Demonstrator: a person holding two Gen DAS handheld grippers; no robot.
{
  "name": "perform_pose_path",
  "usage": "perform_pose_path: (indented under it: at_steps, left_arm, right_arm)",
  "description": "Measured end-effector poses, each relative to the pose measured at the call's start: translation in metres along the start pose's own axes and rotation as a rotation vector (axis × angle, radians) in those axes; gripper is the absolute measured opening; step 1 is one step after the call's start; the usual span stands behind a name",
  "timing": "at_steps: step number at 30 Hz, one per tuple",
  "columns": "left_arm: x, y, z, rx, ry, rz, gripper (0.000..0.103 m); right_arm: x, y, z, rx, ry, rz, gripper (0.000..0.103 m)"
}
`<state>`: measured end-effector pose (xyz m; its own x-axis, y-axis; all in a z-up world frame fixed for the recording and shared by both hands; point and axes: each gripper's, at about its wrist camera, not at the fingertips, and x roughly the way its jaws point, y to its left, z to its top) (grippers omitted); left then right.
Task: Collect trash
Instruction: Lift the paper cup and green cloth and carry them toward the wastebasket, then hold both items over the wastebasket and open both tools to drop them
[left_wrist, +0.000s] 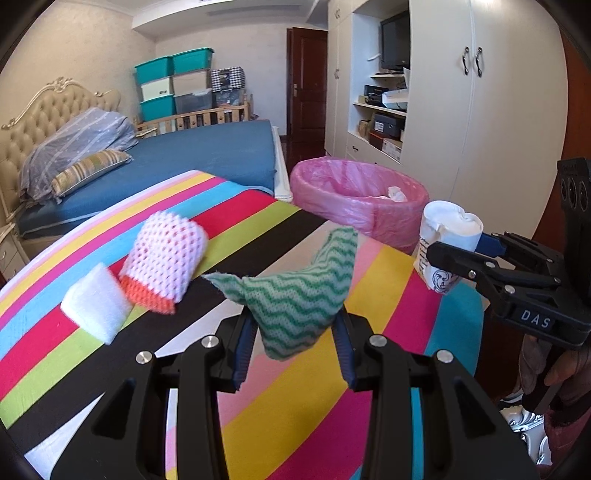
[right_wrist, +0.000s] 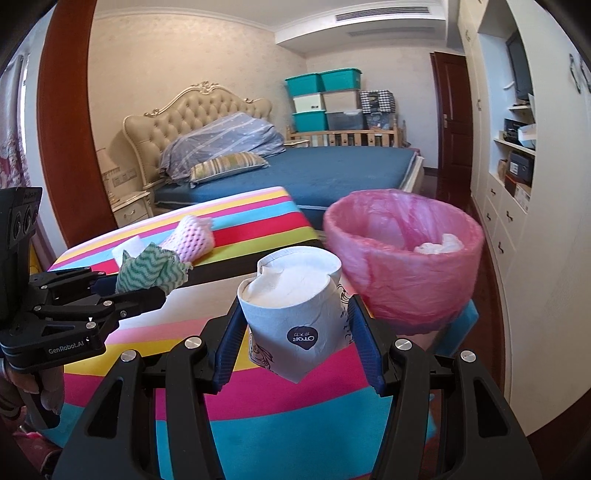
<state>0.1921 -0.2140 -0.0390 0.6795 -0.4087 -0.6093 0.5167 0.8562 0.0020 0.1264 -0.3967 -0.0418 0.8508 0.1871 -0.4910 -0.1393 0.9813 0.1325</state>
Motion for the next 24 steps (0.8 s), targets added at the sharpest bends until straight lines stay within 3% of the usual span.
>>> perform_pose_path:
  at_steps: [11, 24]
  left_arm:
    - [0.026, -0.036, 0.031, 0.051, 0.014, -0.093, 0.037]
    - [0.068, -0.070, 0.115, 0.071, -0.016, -0.171, 0.038]
  right_arm:
    - [-0.011, -0.044, 0.009, 0.030, -0.041, -0.081, 0.054]
    - [-0.007, -0.112, 0.058, 0.057, -0.109, -0.174, 0.054]
